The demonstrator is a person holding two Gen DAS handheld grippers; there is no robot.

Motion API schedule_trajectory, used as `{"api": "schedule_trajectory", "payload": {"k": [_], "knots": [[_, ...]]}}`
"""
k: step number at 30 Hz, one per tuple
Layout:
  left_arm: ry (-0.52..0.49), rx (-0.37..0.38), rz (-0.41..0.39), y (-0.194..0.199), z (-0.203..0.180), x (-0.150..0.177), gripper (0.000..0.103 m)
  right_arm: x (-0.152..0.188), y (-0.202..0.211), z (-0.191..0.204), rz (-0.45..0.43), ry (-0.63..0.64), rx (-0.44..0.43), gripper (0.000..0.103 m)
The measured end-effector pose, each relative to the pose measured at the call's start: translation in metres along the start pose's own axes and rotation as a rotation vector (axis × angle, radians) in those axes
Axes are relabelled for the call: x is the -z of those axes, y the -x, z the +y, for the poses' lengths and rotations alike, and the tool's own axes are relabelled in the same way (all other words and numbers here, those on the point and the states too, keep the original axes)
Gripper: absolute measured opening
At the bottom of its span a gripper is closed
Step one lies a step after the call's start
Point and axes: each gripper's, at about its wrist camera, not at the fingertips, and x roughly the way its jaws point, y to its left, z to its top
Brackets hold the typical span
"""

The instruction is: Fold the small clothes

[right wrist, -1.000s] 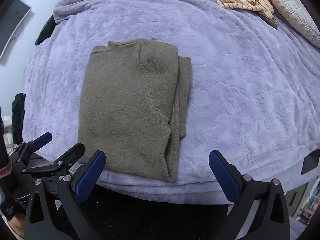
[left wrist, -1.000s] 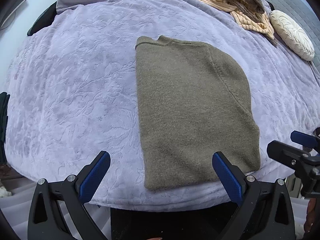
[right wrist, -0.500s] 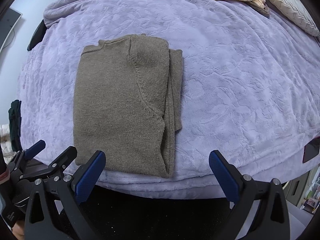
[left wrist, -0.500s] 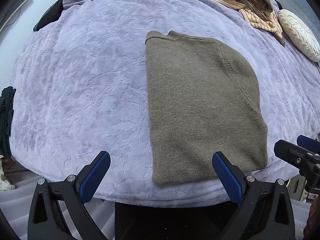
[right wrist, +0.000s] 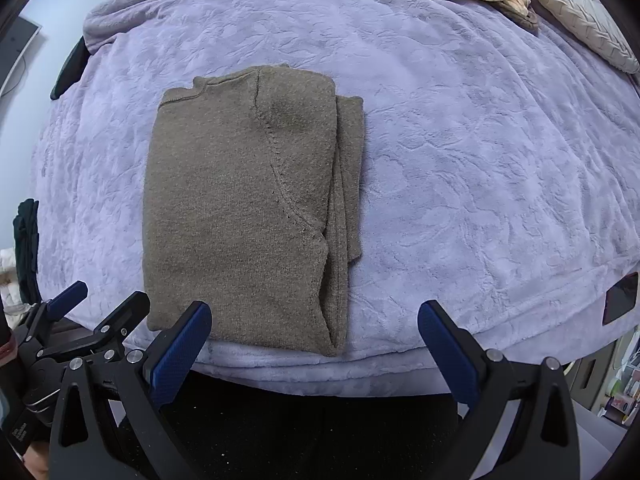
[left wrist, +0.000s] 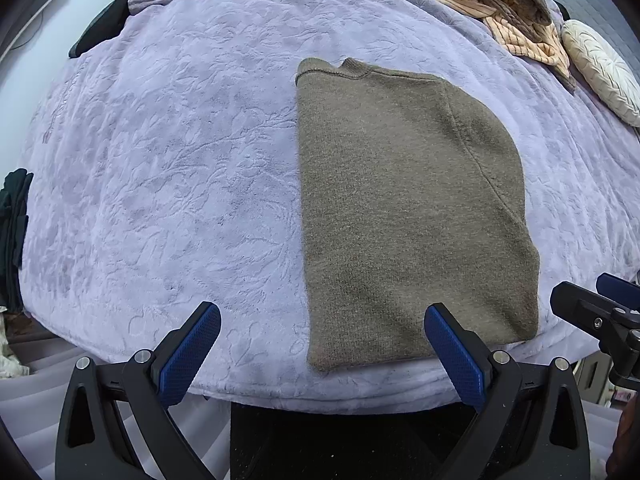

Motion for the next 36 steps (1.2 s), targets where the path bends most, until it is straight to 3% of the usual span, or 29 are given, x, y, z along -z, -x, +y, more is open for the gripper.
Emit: {"api": "schedule_trajectory", "payload": {"k": [36], "knots": [[0.001,-0.014,0.001,-0.0007,-0.0019,0.0023,0.102,0.0014,0.0013,0.0027,-0.002,0.024,0.017,0.103]]}}
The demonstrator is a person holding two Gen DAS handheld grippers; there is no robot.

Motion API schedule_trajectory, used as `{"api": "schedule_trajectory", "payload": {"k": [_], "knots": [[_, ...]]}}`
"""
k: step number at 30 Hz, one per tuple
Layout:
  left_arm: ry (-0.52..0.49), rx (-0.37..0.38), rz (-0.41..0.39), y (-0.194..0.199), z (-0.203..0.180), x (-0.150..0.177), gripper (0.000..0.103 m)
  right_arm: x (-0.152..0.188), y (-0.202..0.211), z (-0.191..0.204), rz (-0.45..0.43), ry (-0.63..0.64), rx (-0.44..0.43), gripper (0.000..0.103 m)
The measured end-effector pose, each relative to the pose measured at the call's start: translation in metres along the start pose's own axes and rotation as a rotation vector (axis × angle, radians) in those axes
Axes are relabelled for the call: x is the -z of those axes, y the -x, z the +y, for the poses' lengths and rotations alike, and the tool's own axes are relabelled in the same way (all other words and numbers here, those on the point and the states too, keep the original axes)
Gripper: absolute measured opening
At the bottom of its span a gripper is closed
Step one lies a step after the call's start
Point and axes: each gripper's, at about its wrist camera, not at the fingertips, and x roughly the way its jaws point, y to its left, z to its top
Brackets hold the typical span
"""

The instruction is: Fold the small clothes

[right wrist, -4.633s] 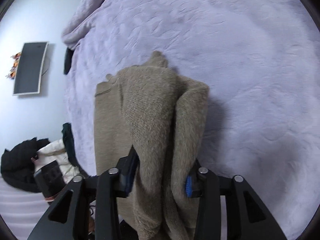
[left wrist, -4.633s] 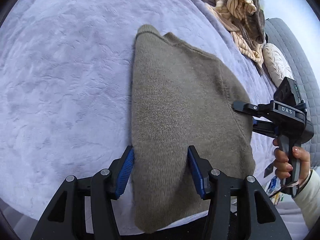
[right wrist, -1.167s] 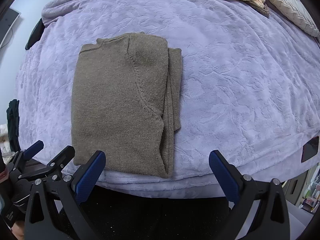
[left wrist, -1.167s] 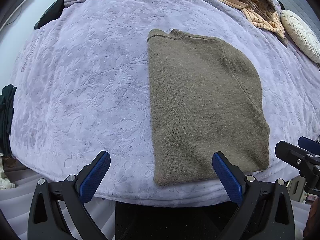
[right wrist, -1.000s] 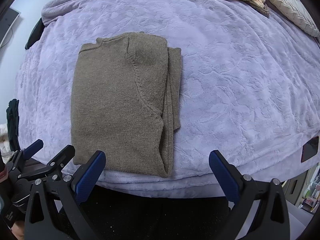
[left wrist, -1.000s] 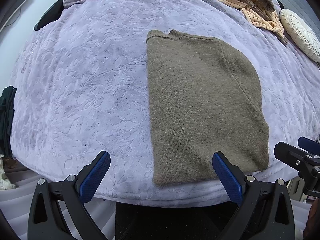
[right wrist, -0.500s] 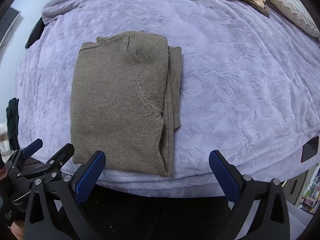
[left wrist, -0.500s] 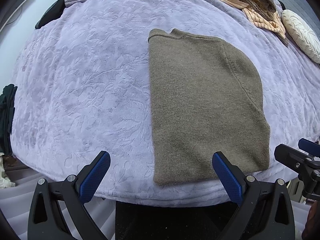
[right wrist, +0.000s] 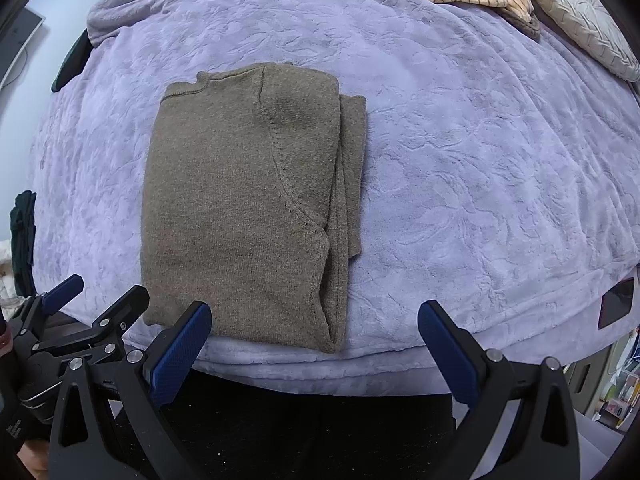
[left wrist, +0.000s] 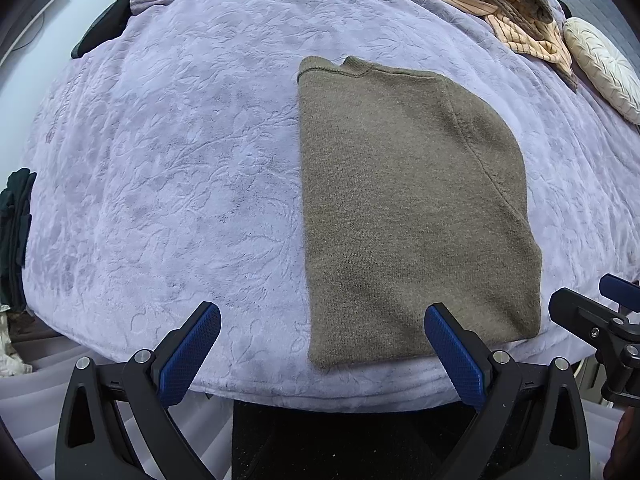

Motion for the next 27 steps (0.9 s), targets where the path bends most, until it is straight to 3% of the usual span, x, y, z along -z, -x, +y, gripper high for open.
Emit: {"api": "schedule_trajectory", "payload": {"k": [27], "knots": [[-0.023,0.008,-0.026,0.0024,0.0008,-0.0018,0.102,-0.0014,-0.0007,0.0061,0.004,0.023,0.006,0.103]]}}
